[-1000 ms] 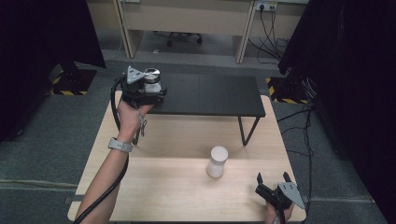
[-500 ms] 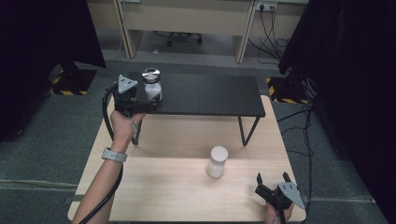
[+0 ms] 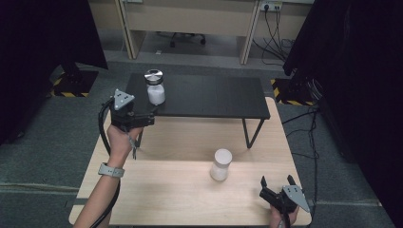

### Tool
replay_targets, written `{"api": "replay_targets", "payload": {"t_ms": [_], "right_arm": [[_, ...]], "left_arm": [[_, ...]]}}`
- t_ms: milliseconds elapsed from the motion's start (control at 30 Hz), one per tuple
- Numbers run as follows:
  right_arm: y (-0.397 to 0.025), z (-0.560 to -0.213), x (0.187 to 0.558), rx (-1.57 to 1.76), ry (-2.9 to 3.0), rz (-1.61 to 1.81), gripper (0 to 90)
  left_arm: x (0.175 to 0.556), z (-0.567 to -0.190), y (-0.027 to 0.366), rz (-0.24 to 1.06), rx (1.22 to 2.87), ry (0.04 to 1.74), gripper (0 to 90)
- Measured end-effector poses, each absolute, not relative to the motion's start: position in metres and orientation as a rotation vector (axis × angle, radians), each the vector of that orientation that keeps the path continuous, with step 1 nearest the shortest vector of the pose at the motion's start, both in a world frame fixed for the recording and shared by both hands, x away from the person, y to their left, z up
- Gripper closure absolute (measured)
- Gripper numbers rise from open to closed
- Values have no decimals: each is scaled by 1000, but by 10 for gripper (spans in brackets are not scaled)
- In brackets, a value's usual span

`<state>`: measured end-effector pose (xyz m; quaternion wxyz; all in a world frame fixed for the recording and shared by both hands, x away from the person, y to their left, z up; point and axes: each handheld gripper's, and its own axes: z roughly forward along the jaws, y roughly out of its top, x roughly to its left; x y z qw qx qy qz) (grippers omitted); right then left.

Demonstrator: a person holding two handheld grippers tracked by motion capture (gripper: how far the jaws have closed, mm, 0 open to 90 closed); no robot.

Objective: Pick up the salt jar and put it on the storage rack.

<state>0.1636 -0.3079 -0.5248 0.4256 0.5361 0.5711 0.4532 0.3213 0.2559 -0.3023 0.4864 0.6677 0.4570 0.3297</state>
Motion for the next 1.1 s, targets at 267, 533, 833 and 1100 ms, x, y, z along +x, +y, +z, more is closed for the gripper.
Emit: {"api": "replay_targets", "payload": {"t_ms": [267,533,833,1100], "right_arm": [[-308,-525,164,1339,1431,1132,3],[-308,-524,164,1342,1434,1131,3],[-308,-524,164,1344,1436,1129,3],[-308,-523,165,1343,1439,1126,3]], "left_arm": [[311,-314,265,794,1618,1116,0],[297,-336,276,783,1596,1077,0],[282,-360,282,788,1577,1106,0],[273,-379,287,775,1595,1157,0]]}}
